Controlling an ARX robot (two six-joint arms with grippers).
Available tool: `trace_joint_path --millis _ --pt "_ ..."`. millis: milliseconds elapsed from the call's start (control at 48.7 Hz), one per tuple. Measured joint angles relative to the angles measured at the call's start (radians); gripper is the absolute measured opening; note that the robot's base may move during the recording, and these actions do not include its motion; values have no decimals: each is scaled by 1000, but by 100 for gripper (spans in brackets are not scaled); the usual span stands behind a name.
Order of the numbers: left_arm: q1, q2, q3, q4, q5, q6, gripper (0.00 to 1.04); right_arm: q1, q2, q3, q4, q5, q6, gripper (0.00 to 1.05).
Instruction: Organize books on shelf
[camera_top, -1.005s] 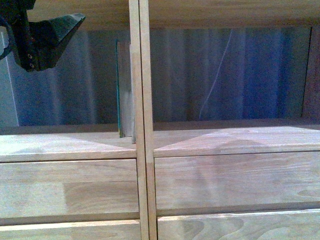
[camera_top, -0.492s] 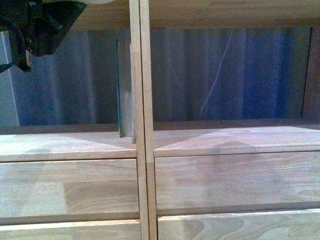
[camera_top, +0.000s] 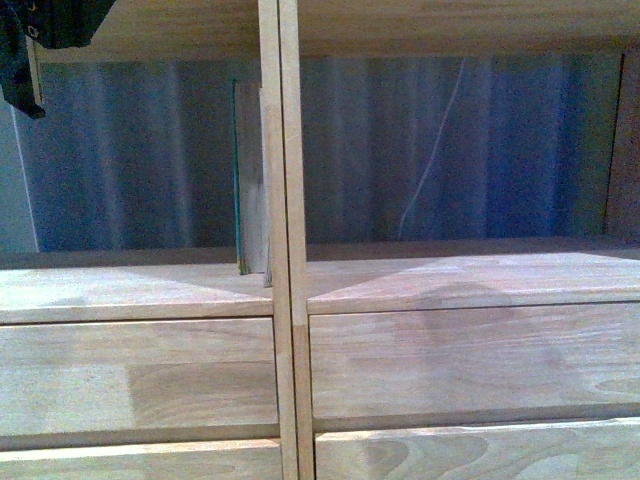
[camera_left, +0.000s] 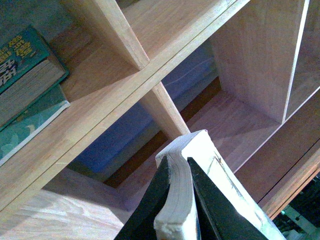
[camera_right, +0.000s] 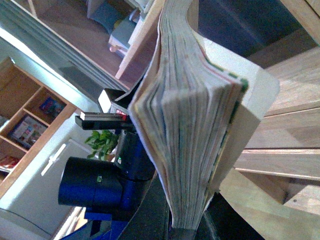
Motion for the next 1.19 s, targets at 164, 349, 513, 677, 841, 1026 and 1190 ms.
trace_joint_path --millis 164,349,513,677,841,1026,1190 --pt "0 -3 0 -19 -1 5 8 -5 1 1 -25 23 -15 13" --pt "6 -11 -1 -51 6 51 7 -53 13 16 16 25 -33 39" --pt "33 -33 -5 -91 16 109 7 -155 40 56 86 17 -58 69" --pt "85 -69 -9 -192 -5 235 7 -289 92 92 174 40 -188 99" --pt "126 -185 -28 -328 -71 512 7 -432 166 62 269 117 -422 98" --pt "148 -294 -98 -360 -181 834 7 -492 211 -25 327 193 -577 98" --pt "188 -377 -173 -323 -191 1101 7 -540 251 -69 320 253 -610 98"
